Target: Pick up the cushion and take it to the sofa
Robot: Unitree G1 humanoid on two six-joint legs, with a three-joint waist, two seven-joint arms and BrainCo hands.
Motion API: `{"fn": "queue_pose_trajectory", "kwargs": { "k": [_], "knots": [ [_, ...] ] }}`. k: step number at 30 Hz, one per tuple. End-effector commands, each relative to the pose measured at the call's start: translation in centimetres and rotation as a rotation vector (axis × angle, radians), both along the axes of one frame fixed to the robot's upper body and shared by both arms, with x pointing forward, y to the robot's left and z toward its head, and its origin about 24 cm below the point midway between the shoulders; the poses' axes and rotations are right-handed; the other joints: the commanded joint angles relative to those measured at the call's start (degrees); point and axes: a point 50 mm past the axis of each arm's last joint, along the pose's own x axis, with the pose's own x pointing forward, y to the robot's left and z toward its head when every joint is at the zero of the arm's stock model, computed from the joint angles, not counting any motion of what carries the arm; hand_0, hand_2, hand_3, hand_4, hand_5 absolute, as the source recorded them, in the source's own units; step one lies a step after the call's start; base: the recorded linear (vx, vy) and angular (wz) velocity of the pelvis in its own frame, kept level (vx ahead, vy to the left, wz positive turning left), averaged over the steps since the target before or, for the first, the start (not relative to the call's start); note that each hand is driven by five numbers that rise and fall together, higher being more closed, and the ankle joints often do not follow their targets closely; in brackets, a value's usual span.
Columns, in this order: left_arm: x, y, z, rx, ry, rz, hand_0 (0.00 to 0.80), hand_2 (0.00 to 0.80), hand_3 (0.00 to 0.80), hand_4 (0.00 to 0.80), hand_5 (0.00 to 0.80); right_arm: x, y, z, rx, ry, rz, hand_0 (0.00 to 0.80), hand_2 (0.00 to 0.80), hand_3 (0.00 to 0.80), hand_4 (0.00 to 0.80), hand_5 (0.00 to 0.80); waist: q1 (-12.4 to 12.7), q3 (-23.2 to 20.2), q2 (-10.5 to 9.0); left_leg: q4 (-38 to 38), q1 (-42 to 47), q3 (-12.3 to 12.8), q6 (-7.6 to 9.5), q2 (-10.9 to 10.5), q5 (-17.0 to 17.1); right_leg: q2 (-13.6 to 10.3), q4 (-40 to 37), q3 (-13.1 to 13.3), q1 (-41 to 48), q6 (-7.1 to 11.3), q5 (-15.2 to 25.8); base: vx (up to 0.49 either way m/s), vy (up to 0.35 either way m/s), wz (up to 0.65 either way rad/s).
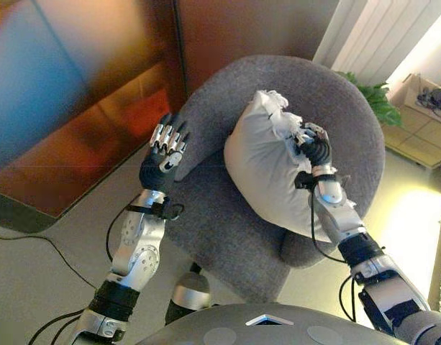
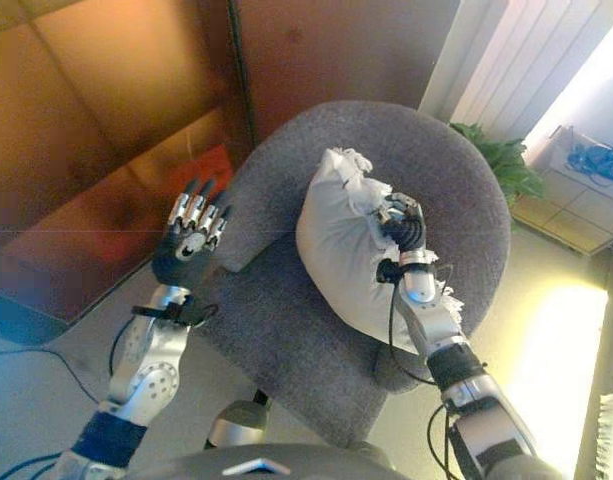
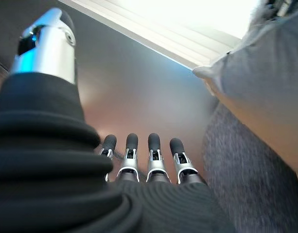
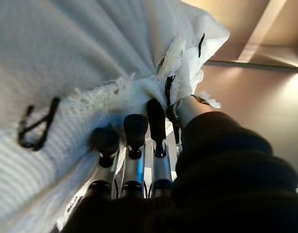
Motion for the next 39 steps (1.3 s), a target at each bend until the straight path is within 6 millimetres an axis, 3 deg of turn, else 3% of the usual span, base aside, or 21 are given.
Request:
{"fn": "queue_pose_trajectory", "kwargs": {
  "k": [1, 7, 14, 21, 22, 23, 24, 32, 39],
  "knots": [
    [0.9, -0.5, 1.6, 0.035, -0.089, -0.07, 0.0, 0.0, 0.0, 0.0, 0.0, 3.0, -0.2, 6.0, 0.065, -0.197, -0.027, 0.8, 0.8, 0.8, 0.8, 0.8, 2.3, -1.2, -0.91, 1.9, 1.0, 1.3, 0.6, 2.0, -6.7, -3.3, 0.2, -2.1, -0.1, 1.07, -1.3, 0.006, -0.062, 0.25],
    [1.7, -1.3, 2.3, 0.053, -0.12, -0.114, 0.0, 0.0, 0.0, 0.0, 0.0, 4.3, -2.2, 4.4, 0.044, -0.07, -0.074, 0.8, 0.8, 0.8, 0.8, 0.8, 3.9, 0.9, -0.67, 2.2, -1.9, 0.1, -0.09, 2.3, -6.0, -3.4, 0.2, -3.0, -2.0, 1.23, -1.0, -0.055, -0.07, 0.15],
    [3.0, -1.7, 4.0, 0.073, -0.186, -0.123, 0.0, 0.0, 0.0, 0.0, 0.0, 5.9, -6.5, 6.3, -0.193, 0.019, -0.228, 0.8, 0.8, 0.8, 0.8, 0.8, 4.9, 4.7, 0.01, 1.9, -5.8, -1.1, -0.51, 2.6, -4.3, -3.2, 0.2, -3.5, -5.1, 1.53, -0.6, -0.122, -0.087, 0.09],
    [3.1, -1.5, 4.2, 0.098, -0.198, -0.11, 0.0, 0.0, 0.0, 0.0, 0.0, 5.1, -11.4, 6.6, -0.402, 0.183, -0.514, 0.8, 0.8, 0.8, 0.8, 0.8, 4.9, 6.1, 0.9, 1.0, -6.6, -1.2, -0.55, 2.9, -3.6, -2.8, 0.2, -3.1, -6.2, 1.63, -0.5, -0.028, -0.071, 0.02],
    [3.1, -1.5, 4.4, 0.098, -0.204, -0.11, 0.0, 0.0, 0.0, 0.0, 0.0, 4.9, -11.9, 6.4, -0.423, 0.225, -0.547, 0.75, 0.75, 0.75, 0.75, 0.75, 4.8, 6.4, 1.28, 0.8, -6.7, -1.2, -0.55, 2.9, -3.5, -2.9, 0.2, -2.9, -6.4, 1.65, -0.5, -0.038, -0.057, 0.02],
    [3.1, -1.6, 4.5, 0.098, -0.21, -0.112, 0.0, 0.0, 0.0, 0.0, 0.0, 4.8, -12.4, 6.5, -0.449, 0.25, -0.57, 0.226, 0.226, 0.226, 0.226, 0.226, 4.7, 6.7, 1.61, 0.7, -6.8, -1.3, -0.52, 2.8, -3.4, -2.9, 0.2, -2.8, -6.7, 1.69, -0.5, -0.043, -0.047, 0.01],
    [3.1, -1.7, 4.5, 0.098, -0.213, -0.112, 0.0, 0.0, 0.0, 0.0, 0.0, 4.8, -12.6, 6.7, -0.469, 0.253, -0.583, 0.0, 0.0, 0.0, 0.0, 0.0, 4.6, 6.9, 1.79, 0.6, -6.9, -1.2, -0.52, 2.8, -3.3, -2.9, 0.2, -2.7, -6.8, 1.7, -0.5, -0.053, -0.039, 0.0],
    [3.0, -2.1, 4.9, 0.087, -0.25, -0.106, 0.0, 0.0, 0.0, 0.0, 0.0, 4.5, -14.4, 9.9, -0.662, 0.225, -0.761, 0.0, 0.0, 0.0, 0.0, 0.0, 2.5, 9.2, 4.38, 0.2, -8.0, 0.0, -0.2, 2.4, -2.8, -3.3, 0.2, -1.0, -9.1, 1.81, 0.1, -0.07, -0.016, -0.03],
    [2.4, -1.3, 5.1, 0.072, -0.269, -0.083, 0.0, 0.0, 0.0, 0.0, 0.0, 3.9, -15.1, 12.5, -0.722, 0.091, -0.831, 0.0, 0.0, 0.0, 0.0, 0.0, -0.1, 10.4, 5.37, 0.2, -8.0, 1.5, 0.02, 2.3, -2.8, -3.5, 0.2, 0.8, -10.3, 1.84, 0.6, -0.054, 0.007, -0.08]
  ]
}}
